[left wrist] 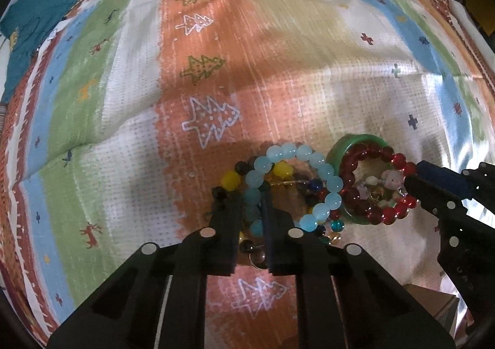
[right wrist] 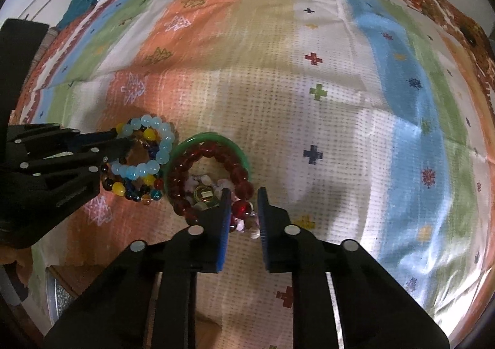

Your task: Organize jewelry

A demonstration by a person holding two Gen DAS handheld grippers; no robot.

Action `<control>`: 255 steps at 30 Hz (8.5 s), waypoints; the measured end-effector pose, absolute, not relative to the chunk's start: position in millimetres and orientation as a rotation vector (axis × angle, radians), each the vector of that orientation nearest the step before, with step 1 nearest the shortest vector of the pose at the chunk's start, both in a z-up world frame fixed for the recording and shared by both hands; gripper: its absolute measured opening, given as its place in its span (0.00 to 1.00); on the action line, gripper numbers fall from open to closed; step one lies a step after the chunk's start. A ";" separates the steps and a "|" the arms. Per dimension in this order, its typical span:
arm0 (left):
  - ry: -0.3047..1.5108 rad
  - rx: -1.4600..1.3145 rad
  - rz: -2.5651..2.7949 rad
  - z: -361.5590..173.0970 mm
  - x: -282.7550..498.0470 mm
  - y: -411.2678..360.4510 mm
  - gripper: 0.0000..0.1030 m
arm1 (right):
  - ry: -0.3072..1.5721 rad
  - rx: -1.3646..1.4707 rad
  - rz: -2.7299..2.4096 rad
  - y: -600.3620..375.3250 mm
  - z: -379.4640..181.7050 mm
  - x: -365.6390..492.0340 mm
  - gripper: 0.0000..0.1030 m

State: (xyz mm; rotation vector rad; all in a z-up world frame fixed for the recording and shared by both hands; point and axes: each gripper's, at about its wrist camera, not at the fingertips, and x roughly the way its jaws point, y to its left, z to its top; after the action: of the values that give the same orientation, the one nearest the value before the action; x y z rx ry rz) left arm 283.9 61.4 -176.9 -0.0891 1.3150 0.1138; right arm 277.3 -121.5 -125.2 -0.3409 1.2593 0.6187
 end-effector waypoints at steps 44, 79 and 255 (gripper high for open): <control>1.073 -0.196 0.063 -68.1 223.6 53.8 0.11 | 1.057 -0.270 0.645 -153.3 -42.5 245.8 0.13; 0.945 -0.193 -0.068 -14.6 140.5 11.2 0.11 | 0.976 -0.235 0.755 -178.3 3.7 173.0 0.14; 1.259 -0.200 0.135 -143.7 277.8 49.2 0.00 | 1.171 -0.326 0.671 -137.0 -101.0 275.8 0.11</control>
State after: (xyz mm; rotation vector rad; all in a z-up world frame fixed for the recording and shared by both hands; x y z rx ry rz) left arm 277.8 49.2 -143.7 -0.2001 1.2590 0.1347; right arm 275.8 -137.0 -101.0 -0.3265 1.1712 0.6706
